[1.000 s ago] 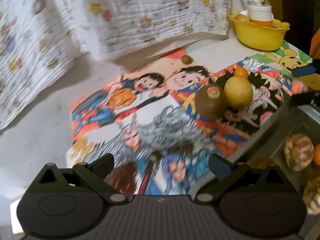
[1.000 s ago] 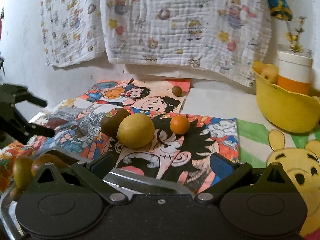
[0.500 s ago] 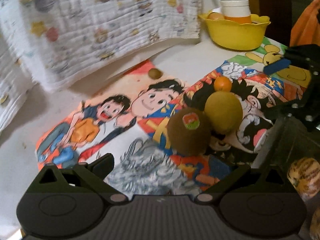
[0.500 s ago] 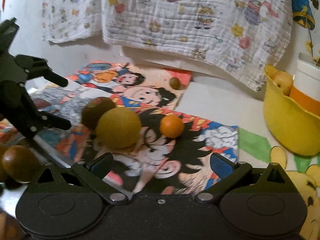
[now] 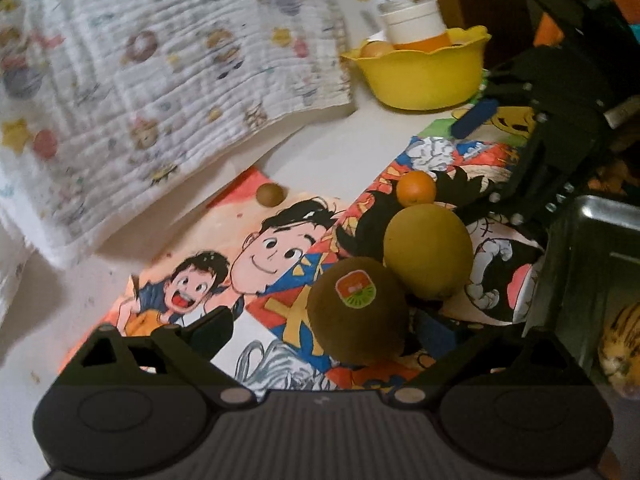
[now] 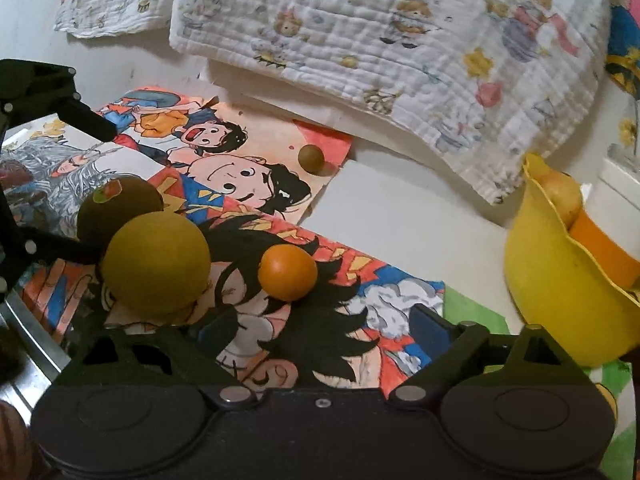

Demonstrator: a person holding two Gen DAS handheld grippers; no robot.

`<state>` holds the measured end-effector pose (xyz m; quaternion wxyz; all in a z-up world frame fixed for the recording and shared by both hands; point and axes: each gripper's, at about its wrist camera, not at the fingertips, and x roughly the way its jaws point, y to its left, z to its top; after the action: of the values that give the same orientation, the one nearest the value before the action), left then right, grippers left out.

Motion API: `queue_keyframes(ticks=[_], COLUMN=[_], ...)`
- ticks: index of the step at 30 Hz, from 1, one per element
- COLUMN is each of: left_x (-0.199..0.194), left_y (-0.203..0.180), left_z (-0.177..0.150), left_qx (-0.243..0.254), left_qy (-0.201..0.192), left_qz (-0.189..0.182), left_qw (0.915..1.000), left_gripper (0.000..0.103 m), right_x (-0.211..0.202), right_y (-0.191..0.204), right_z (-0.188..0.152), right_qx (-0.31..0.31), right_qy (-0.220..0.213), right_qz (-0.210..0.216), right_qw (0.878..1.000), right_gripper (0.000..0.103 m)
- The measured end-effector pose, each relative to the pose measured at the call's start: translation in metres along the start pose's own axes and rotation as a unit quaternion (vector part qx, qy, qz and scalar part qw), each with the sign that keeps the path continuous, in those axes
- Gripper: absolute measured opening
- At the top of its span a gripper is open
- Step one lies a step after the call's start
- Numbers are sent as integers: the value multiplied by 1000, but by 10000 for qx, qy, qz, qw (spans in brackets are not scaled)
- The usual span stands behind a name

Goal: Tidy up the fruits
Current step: 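Grasp the stickered kiwi with the left tool while the right tool grasps the second tangerine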

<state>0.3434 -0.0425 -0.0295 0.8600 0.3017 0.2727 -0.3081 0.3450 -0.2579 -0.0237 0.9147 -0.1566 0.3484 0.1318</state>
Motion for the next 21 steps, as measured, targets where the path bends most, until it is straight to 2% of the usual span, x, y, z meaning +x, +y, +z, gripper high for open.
queue_keyframes(ticks=[6, 12, 21], left_x=[7, 13, 21], left_y=[-2, -3, -2], left_z=[1, 3, 5], left_qx=[165, 285, 189], left_qy=[-101, -109, -49], left_qz=[-87, -189, -437], left_qw=[9998, 9994, 9989], left_gripper=[91, 86, 74], right_x=[13, 24, 29], right_y=[-8, -14, -12], right_z=[8, 11, 14], right_qx=[331, 659, 746], right_qy=[-19, -27, -52], right_qz=[207, 477, 687], right_qw=[9992, 9967, 9948], right_gripper=[82, 67, 46])
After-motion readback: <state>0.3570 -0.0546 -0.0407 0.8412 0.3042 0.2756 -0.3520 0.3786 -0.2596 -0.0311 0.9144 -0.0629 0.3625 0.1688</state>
